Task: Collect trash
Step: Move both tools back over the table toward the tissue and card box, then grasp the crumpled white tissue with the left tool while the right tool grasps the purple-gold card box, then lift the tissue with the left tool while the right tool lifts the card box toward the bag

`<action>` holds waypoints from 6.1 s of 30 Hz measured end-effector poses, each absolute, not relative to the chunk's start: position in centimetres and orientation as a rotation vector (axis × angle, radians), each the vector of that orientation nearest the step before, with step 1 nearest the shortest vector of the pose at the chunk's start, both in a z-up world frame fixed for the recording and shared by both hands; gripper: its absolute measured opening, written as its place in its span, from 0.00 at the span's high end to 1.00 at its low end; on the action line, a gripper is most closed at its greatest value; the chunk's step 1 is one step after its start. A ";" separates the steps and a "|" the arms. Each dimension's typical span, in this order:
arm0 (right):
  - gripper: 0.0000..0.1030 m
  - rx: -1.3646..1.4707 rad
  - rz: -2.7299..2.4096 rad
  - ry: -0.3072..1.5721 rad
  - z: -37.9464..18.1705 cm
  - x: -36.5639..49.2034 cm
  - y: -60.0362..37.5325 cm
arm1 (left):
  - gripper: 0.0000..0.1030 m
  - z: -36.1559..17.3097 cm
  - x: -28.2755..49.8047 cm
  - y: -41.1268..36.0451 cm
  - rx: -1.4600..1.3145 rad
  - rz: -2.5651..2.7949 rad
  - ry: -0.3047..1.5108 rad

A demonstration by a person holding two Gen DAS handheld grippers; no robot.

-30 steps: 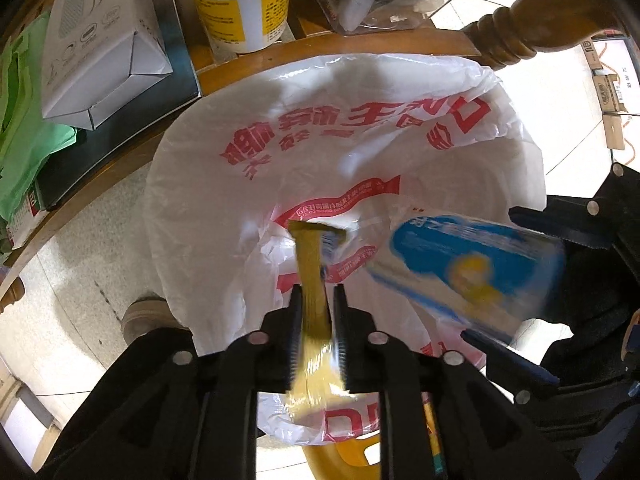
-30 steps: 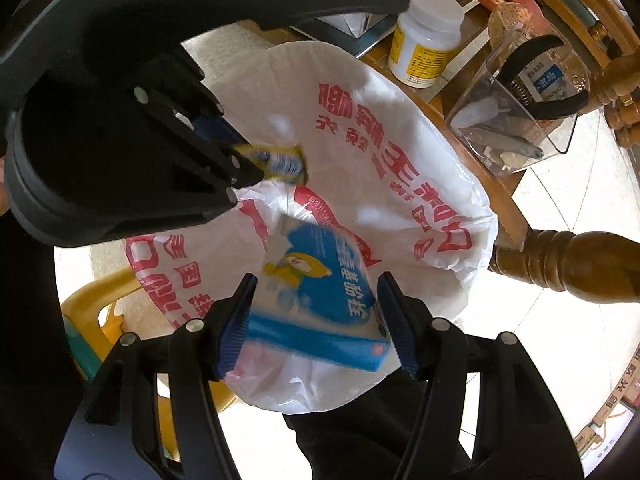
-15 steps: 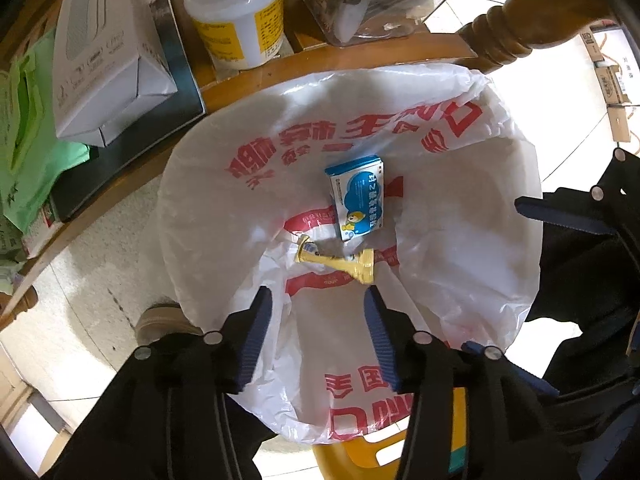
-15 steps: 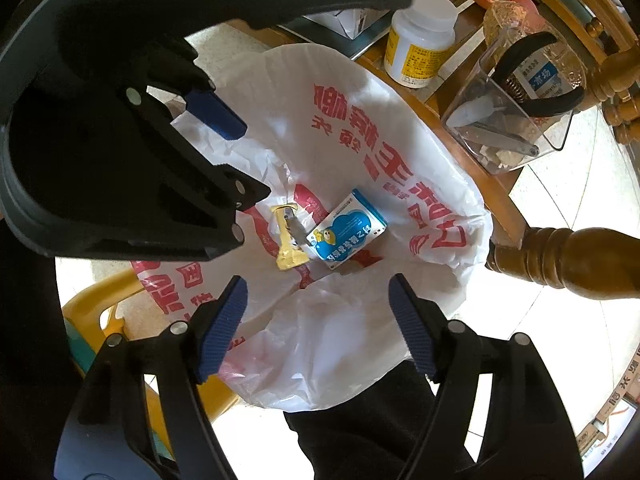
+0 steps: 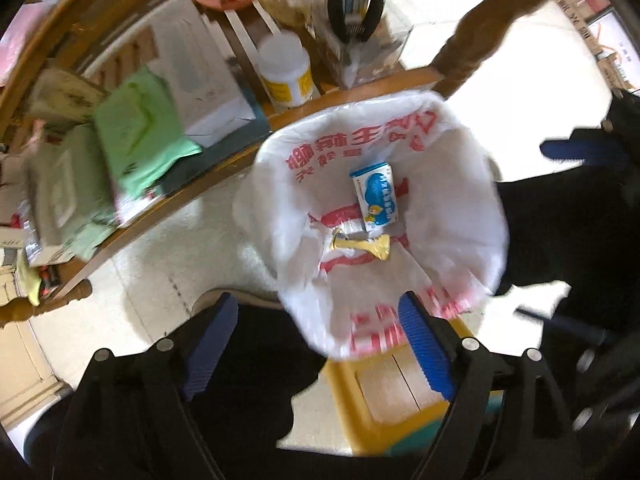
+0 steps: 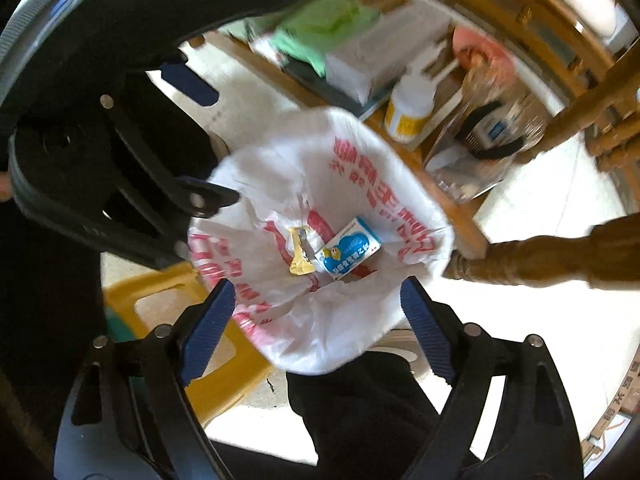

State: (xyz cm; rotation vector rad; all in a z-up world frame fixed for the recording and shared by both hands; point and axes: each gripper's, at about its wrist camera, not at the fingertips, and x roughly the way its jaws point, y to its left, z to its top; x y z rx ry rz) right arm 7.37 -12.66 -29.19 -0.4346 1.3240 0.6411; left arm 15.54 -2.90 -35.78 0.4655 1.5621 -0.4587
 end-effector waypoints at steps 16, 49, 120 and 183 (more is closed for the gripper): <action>0.06 -0.362 0.708 0.884 -0.3 8.5 -18.1 | 0.08 -4.5 16.8 0.9 0.392 -0.400 1.206; 0.06 -0.714 0.954 0.910 3.5 23.6 -13.8 | 0.08 -5.4 27.9 0.0 0.333 -0.355 1.447; 0.42 -0.710 0.632 1.047 -11.5 24.6 -8.7 | 0.76 -16.9 26.8 2.7 0.050 -0.353 1.545; 0.42 -0.451 0.390 0.959 -9.1 1.1 -11.5 | 0.77 -15.8 9.5 0.2 0.240 -0.461 1.231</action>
